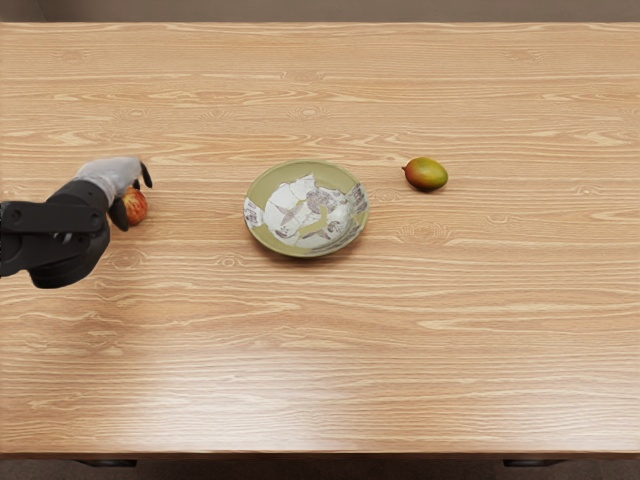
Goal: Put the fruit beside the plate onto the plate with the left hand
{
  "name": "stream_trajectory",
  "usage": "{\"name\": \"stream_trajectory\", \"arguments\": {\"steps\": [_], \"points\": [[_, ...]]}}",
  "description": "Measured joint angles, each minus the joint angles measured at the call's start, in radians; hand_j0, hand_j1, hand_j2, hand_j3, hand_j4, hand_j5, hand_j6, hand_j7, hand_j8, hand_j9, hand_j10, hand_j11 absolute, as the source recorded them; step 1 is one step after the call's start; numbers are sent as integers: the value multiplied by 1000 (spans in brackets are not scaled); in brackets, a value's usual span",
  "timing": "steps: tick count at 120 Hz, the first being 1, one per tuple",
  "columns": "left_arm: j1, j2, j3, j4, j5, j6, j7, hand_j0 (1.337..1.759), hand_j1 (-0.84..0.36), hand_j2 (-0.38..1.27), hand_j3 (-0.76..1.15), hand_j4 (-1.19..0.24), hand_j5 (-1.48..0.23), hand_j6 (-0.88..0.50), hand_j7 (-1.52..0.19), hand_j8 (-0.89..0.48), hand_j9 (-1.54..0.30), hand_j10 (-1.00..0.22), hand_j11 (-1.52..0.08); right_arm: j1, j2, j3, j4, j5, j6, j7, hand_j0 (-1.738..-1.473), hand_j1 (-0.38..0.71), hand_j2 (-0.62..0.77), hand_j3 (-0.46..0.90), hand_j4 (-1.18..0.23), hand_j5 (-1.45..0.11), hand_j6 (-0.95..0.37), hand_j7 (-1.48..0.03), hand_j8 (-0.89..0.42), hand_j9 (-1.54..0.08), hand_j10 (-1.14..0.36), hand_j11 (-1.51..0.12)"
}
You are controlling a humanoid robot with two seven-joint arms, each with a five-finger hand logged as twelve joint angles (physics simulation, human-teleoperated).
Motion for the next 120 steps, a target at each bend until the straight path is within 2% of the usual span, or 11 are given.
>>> {"name": "stream_trajectory", "arguments": {"steps": [16, 48, 64, 97, 120], "points": [[3, -2, 4, 0, 1, -1, 0, 1658, -211, 96, 0, -469, -609, -468, -609, -470, -609, -469, -609, 0, 0, 0, 0, 0, 0, 0, -1658, -310, -7, 0, -33, -43, -33, -43, -33, -43, -33, -43], [14, -2, 6, 1, 12, 2, 1, 1658, -251, 128, 0, -593, -584, -430, -635, -446, -676, -541, -674, 0, 0, 0, 0, 0, 0, 0, -1658, -310, -7, 0, -33, -43, -33, -43, -33, -43, -33, -43], [12, -2, 16, 0, 8, -5, 1, 1655, -286, 145, 0, -637, -689, -409, -739, -420, -776, -598, -776, 0, 0, 0, 0, 0, 0, 0, -1658, -310, -7, 0, -33, -43, -33, -43, -33, -43, -33, -43], [-3, -8, 20, -1, -2, -7, 2, 1653, -266, 364, 0, -680, -863, -478, -887, -487, -903, -668, -904, 0, 0, 0, 0, 0, 0, 0, -1658, -310, -7, 0, -33, -43, -33, -43, -33, -43, -33, -43], [-47, -39, 20, -3, -7, -9, 3, 1653, -297, 393, 0, -623, -963, -414, -969, -437, -951, -699, -953, 0, 0, 0, 0, 0, 0, 0, -1658, -310, -7, 0, -33, -43, -33, -43, -33, -43, -33, -43]]}}
